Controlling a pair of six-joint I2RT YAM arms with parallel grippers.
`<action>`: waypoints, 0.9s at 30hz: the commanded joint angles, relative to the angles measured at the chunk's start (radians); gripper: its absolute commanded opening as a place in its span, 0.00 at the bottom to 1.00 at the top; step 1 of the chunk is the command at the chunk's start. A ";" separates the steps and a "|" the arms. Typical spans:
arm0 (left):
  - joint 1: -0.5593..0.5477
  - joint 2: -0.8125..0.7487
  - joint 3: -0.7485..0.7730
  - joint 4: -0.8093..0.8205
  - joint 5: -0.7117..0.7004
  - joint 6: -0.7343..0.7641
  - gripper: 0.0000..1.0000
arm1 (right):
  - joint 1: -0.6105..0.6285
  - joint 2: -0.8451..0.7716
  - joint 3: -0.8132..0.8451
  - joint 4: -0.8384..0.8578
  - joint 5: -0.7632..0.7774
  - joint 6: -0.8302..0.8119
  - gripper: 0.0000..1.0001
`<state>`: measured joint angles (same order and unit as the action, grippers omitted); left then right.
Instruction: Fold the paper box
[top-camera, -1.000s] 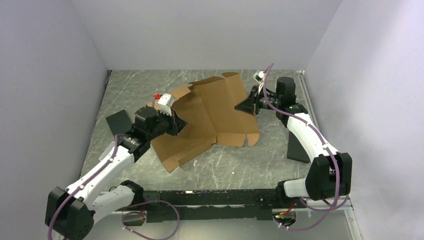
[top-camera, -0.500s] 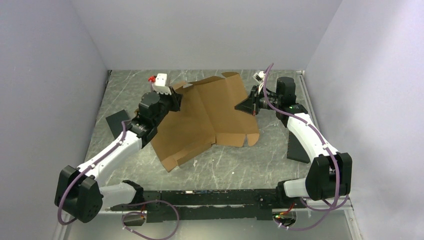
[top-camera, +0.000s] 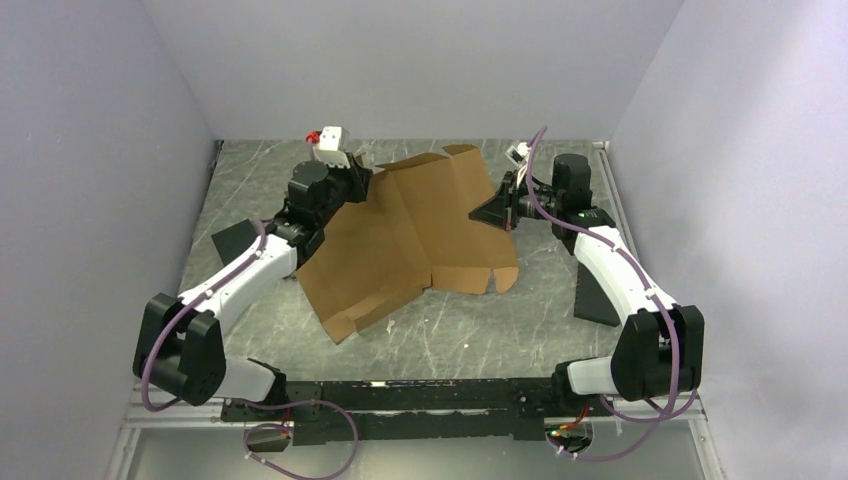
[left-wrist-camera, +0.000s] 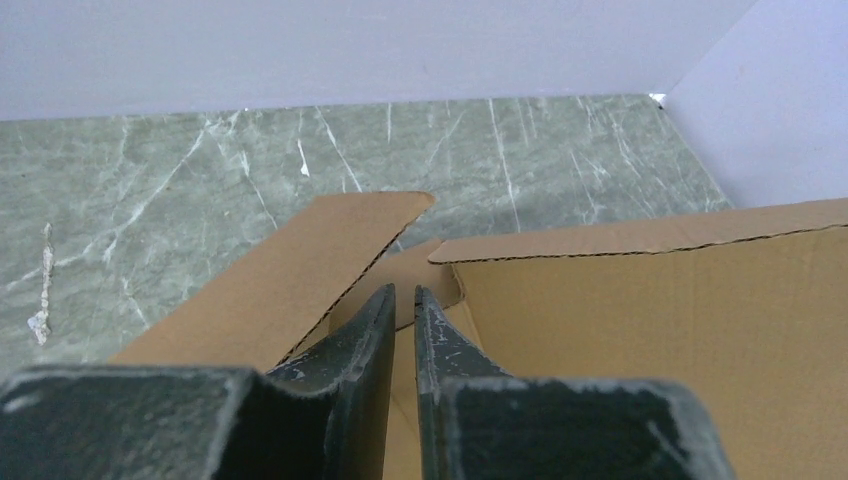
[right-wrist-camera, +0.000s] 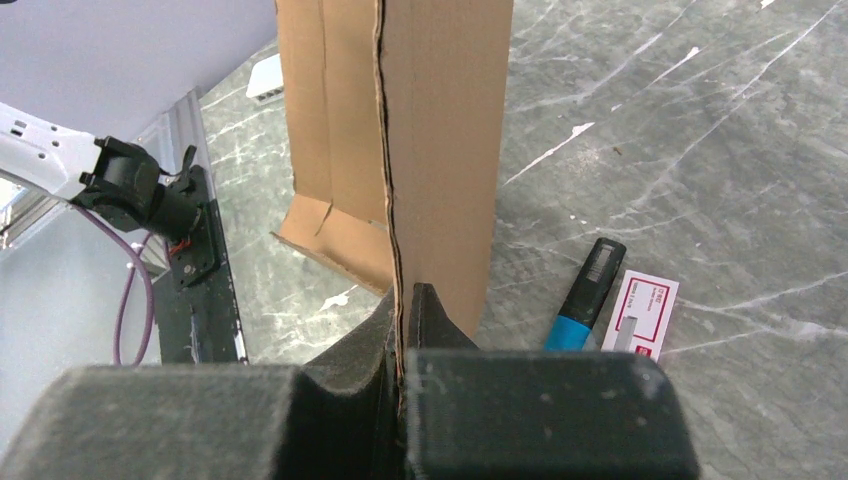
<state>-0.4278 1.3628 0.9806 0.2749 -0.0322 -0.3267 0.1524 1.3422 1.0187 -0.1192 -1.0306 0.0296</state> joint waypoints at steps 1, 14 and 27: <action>0.018 0.024 0.044 0.009 0.048 0.003 0.17 | 0.008 -0.035 0.003 0.046 -0.037 -0.006 0.00; 0.019 0.145 0.051 0.014 0.124 -0.034 0.14 | 0.014 -0.029 0.006 0.039 -0.033 -0.016 0.00; 0.023 -0.161 0.042 -0.267 0.333 -0.151 0.29 | 0.013 -0.033 0.015 -0.003 0.043 -0.068 0.00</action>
<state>-0.4068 1.3697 1.0191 0.1200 0.1741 -0.3992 0.1616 1.3415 1.0187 -0.1268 -0.9989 -0.0017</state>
